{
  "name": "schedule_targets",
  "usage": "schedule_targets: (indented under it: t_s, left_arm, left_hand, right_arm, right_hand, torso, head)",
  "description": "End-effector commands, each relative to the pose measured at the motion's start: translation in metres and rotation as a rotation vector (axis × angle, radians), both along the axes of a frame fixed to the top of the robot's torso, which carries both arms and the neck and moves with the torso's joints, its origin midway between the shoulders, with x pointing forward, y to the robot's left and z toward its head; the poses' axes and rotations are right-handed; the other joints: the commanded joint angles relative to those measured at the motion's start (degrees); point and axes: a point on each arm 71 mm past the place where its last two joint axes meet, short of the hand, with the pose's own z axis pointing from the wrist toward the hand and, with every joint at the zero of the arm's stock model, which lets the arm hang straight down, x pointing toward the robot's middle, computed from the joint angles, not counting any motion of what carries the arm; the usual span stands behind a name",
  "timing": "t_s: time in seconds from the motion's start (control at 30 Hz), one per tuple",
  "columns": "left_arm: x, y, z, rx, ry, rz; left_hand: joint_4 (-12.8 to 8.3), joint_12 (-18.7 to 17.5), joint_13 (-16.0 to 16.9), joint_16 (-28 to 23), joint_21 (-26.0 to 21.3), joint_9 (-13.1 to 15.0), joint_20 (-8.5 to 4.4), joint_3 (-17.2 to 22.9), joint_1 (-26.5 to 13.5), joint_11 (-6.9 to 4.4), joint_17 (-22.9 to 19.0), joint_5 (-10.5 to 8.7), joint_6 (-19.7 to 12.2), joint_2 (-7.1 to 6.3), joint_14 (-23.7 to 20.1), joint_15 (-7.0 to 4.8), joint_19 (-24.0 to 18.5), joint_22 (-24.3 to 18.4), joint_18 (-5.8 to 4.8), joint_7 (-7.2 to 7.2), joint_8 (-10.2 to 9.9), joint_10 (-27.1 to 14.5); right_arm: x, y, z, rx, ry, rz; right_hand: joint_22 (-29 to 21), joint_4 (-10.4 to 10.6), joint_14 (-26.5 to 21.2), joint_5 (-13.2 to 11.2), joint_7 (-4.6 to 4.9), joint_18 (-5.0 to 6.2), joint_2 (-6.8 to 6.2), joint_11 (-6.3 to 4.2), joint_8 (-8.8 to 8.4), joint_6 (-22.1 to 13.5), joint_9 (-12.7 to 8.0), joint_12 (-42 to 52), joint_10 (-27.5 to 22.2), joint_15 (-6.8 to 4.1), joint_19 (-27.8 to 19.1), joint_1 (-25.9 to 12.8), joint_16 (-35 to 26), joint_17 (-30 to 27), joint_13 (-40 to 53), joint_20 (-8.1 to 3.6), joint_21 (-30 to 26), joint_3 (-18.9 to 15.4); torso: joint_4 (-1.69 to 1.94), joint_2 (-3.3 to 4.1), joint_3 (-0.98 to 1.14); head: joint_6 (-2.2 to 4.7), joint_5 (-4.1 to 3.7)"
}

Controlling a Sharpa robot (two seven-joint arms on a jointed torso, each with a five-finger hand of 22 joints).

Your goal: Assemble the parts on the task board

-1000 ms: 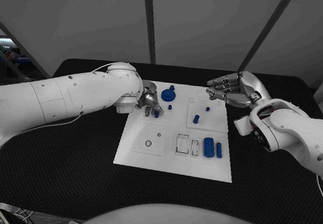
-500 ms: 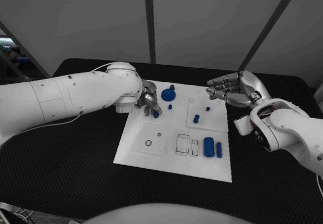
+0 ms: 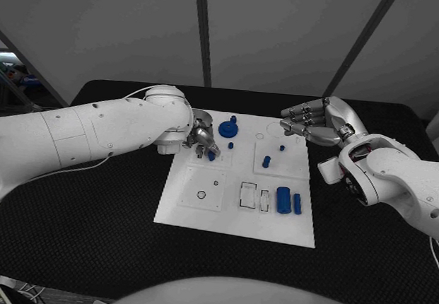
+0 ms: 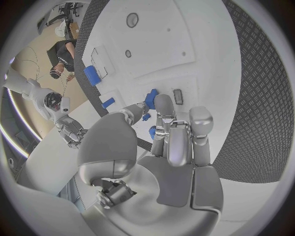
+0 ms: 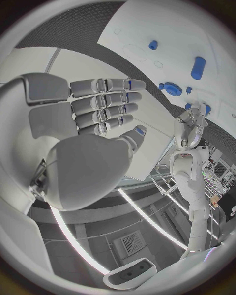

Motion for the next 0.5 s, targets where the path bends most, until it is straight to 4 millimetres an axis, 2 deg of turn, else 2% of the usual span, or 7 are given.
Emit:
schedule_targets:
  t_s: [0.03,0.5]
  left_arm:
    - [-0.0020,0.0003,-0.0033,-0.005,-0.003,0.016]
    - [-0.0100,0.0097,0.0037,-0.107,-0.085,0.100]
  left_hand:
    - [-4.28,-0.38,-0.38,0.23,-0.02,0.17,-0.15,4.90,1.92,-0.08,0.03,0.30,-0.46,1.47,2.41,-0.32,0.20,-0.11,-4.46,0.09,-0.01,0.00]
    - [-4.82,-0.62,-0.79,0.24,0.13,0.36,-0.08,5.91,2.32,-0.03,0.08,0.29,-0.48,1.48,2.43,-0.27,0.35,0.21,-4.52,0.18,0.01,-0.01]
  right_arm:
    - [-0.0003,0.0008,0.0020,0.003,-0.013,0.008]
    - [-0.0006,-0.0003,0.0023,0.003,-0.016,0.007]
  right_hand:
    - [-0.05,-0.29,-0.21,0.20,-0.02,0.12,0.02,0.14,-0.17,-0.36,-0.01,-0.25,-0.28,0.12,0.20,-0.25,-0.09,-0.05,-0.08,0.19,-0.18,0.04]
    - [-0.09,-0.29,-0.23,0.19,-0.01,0.11,0.03,0.15,-0.17,-0.38,-0.01,-0.25,-0.30,0.13,0.20,-0.29,-0.09,-0.10,-0.07,0.20,-0.23,0.02]
  torso:
    - [0.01,0.00,0.00]
    - [0.06,-0.03,-0.02]
  head:
    - [-0.02,-0.06]
    - [-0.11,-0.02]
